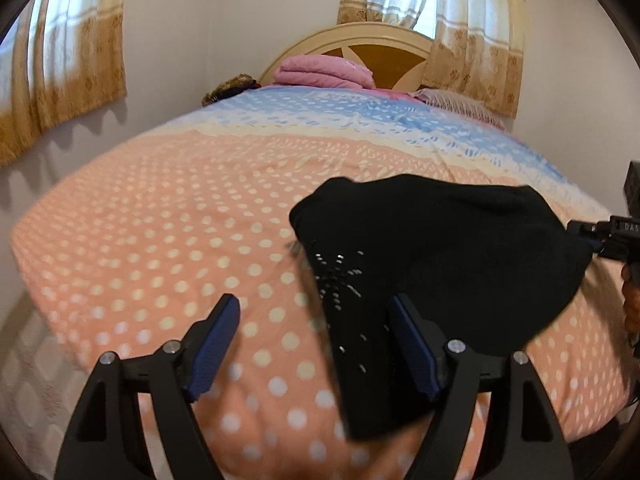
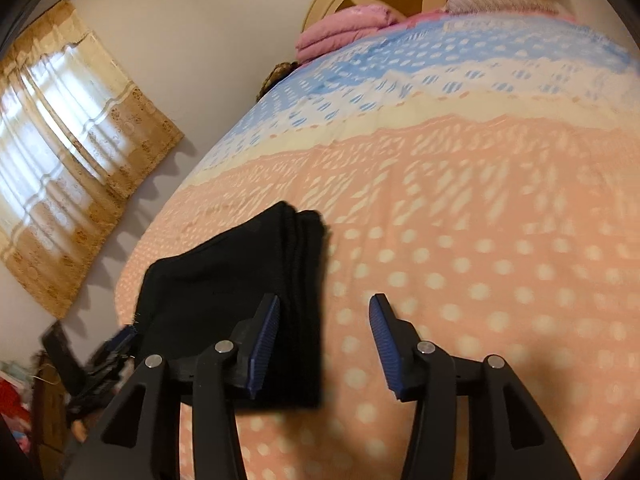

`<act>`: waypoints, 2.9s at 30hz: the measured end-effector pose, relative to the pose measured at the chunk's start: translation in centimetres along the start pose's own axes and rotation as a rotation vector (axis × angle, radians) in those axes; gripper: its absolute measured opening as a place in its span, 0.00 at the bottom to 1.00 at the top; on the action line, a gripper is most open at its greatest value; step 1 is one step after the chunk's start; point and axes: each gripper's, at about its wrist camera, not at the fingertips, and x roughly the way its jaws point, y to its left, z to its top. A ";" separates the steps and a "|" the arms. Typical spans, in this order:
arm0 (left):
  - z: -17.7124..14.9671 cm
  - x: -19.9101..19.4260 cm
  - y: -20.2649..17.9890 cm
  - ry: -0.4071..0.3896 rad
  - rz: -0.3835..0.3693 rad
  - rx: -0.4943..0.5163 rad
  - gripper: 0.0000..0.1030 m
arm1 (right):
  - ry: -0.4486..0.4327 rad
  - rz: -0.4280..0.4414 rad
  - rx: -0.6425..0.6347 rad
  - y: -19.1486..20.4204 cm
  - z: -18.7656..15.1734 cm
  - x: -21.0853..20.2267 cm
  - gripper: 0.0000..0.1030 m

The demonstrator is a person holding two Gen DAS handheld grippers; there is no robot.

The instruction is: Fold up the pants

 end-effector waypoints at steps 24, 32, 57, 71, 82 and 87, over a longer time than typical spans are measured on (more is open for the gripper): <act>3.0 -10.6 -4.7 -0.188 0.069 0.041 0.96 | -0.261 -0.050 -0.295 9.5 -4.7 -16.1 0.55; 3.1 -11.2 -4.9 -0.213 0.067 0.035 0.96 | -0.287 -0.040 -0.360 11.5 -5.6 -17.0 0.57; 2.9 -11.0 -4.8 -0.197 0.071 0.028 0.96 | -0.303 -0.053 -0.359 11.9 -5.9 -17.5 0.57; 2.8 -11.0 -4.9 -0.206 0.075 0.035 1.00 | -0.314 -0.055 -0.364 12.1 -5.9 -17.8 0.57; 3.4 -11.8 -5.0 -0.244 0.100 0.041 1.00 | -0.324 -0.067 -0.381 12.5 -6.1 -17.8 0.57; 3.6 -12.2 -5.0 -0.269 0.109 0.039 1.00 | -0.326 -0.070 -0.384 12.6 -6.2 -17.8 0.57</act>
